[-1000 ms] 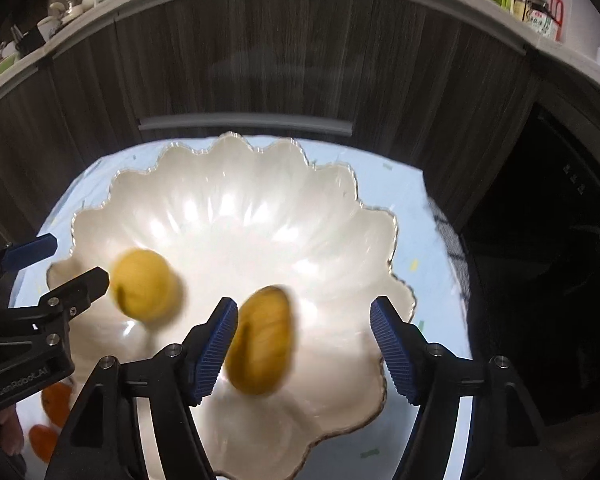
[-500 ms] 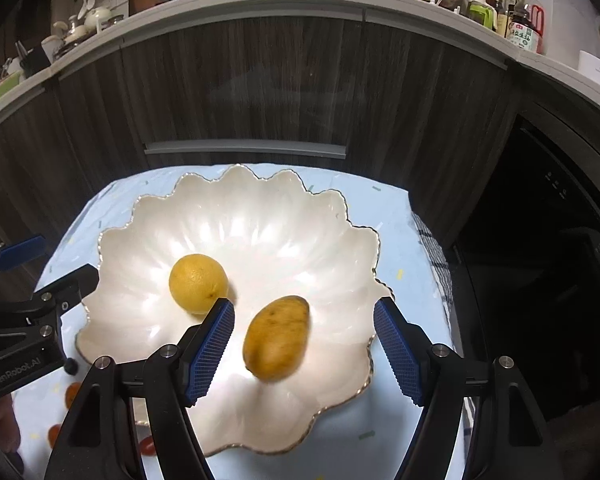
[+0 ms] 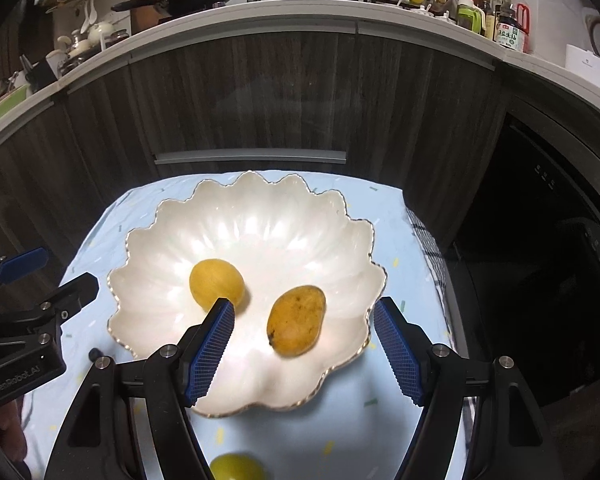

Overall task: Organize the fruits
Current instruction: 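Withdraw both tools from the bowl toward the remaining fruits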

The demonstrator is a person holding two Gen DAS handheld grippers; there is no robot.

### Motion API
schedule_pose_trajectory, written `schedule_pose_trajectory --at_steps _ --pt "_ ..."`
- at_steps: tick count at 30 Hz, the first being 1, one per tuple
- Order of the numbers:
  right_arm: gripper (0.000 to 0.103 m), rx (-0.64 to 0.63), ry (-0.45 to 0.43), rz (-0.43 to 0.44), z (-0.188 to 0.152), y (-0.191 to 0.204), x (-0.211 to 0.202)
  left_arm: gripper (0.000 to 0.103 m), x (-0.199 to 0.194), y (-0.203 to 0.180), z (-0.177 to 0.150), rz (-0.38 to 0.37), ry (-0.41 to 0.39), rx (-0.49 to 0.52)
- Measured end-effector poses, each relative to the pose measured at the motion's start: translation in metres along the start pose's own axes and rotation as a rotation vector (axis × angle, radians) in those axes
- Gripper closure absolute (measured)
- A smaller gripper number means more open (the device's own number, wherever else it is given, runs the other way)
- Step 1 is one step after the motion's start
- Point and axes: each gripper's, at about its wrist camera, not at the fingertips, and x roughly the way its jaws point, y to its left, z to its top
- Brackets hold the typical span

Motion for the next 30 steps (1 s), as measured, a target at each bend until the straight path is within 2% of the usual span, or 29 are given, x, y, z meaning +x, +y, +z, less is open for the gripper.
schedule_pose_trajectory --at_steps 14,20,30 --pt "0.030 -0.019 0.001 0.021 -0.028 0.005 -0.029 0.023 -0.033 -0.005 -0.029 0.009 -0.008 -0.009" --pt "0.030 -0.052 0.005 0.033 -0.043 0.005 -0.041 0.023 -0.044 -0.016 -0.049 0.013 0.014 0.002" --pt "0.030 -0.109 0.039 0.061 -0.074 0.003 -0.050 0.023 -0.054 -0.035 -0.082 -0.022 0.047 0.028"
